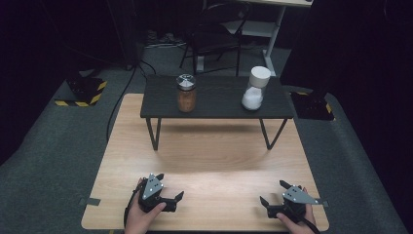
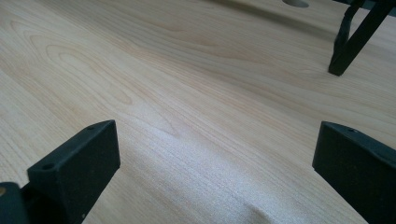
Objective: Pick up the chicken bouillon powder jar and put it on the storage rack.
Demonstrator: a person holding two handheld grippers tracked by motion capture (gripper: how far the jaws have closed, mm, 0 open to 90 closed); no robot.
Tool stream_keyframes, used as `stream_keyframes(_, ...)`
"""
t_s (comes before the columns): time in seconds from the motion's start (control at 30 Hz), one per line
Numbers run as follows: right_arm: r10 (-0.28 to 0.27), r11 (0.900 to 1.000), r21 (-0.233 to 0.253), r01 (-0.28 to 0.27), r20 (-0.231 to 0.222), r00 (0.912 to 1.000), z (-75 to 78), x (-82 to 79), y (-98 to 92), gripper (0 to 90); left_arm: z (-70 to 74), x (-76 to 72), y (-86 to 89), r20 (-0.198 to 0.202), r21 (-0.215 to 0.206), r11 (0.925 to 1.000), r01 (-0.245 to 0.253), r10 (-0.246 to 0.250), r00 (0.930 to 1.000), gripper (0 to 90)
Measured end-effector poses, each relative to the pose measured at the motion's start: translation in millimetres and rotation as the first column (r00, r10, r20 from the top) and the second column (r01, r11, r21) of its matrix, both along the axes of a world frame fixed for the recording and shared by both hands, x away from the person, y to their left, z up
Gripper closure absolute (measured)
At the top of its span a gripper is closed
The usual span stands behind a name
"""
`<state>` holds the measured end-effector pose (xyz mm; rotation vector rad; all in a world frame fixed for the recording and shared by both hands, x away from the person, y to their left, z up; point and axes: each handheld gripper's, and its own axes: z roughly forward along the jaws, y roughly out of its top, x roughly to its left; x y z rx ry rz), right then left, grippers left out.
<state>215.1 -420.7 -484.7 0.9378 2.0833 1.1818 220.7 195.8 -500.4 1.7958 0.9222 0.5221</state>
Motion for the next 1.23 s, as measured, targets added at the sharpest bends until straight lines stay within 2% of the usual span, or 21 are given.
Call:
stream_keyframes(0.27,0.0,0.999,0.04,0.0,-0.014,0.9999,-0.8,2.7,-6.6,0.1,0.2,-2.4,-2.3,0.001,0.003,1.0,-0.005,0.005,1.0,0.4)
stream_keyframes(0.73,0.008,0.999,0.053,-0.007,-0.022,0.9997,-0.4,6.4,-8.9,0.1,0.6,-4.4,-2.4,-0.001,0.004,1.0,0.0,0.0,1.0,0.4)
stream_keyframes(1.23,0.014,0.999,0.045,-0.013,-0.025,0.9996,-0.4,7.6,-7.9,0.1,1.5,-1.6,-2.5,-0.007,0.015,0.9997,0.017,-0.017,0.9998,0.4)
